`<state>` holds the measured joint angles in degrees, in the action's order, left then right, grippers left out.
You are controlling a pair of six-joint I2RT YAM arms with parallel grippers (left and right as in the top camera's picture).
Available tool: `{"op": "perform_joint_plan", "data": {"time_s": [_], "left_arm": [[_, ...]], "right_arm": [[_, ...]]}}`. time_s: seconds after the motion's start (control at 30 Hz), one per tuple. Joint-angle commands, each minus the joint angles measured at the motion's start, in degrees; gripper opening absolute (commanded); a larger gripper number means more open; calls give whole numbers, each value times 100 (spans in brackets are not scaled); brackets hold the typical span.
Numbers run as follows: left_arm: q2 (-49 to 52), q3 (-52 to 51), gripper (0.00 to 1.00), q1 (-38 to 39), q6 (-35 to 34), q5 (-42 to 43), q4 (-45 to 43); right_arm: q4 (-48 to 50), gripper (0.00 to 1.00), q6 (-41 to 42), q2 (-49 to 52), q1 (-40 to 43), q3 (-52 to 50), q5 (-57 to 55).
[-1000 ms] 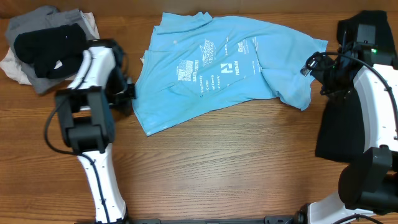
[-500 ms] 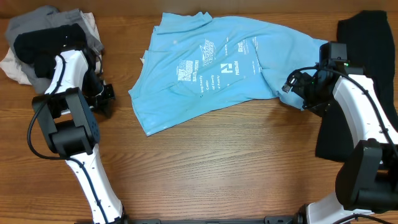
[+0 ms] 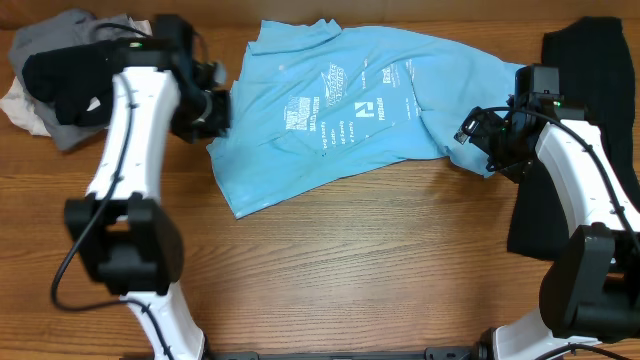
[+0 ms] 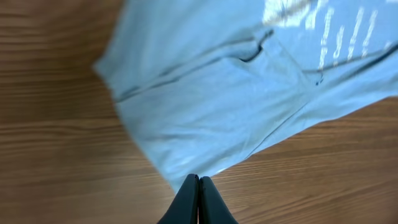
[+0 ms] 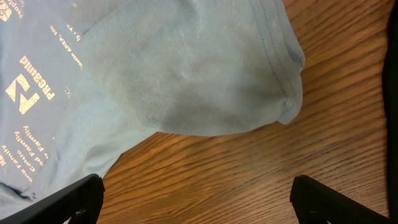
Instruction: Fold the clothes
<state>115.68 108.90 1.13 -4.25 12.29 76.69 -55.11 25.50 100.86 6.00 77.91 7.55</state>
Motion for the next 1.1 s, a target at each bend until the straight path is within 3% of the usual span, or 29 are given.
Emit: {"op": "perform_joint_plan", "data": {"time_s": [0.0, 0.3, 0.67, 1.07], "left_arm": [[754, -92, 4, 391, -120, 66, -48], [1803, -92, 4, 527, -212, -55, -87], [2011, -96, 4, 522, -262, -859, -334], [2616, -96, 4, 424, -262, -981, -455]], "right_arm": [[17, 100, -7, -184, 11, -17, 74], [31, 100, -7, -184, 11, -17, 155], [66, 100, -7, -184, 11, -17, 155], [42, 100, -85, -184, 11, -17, 153]]}}
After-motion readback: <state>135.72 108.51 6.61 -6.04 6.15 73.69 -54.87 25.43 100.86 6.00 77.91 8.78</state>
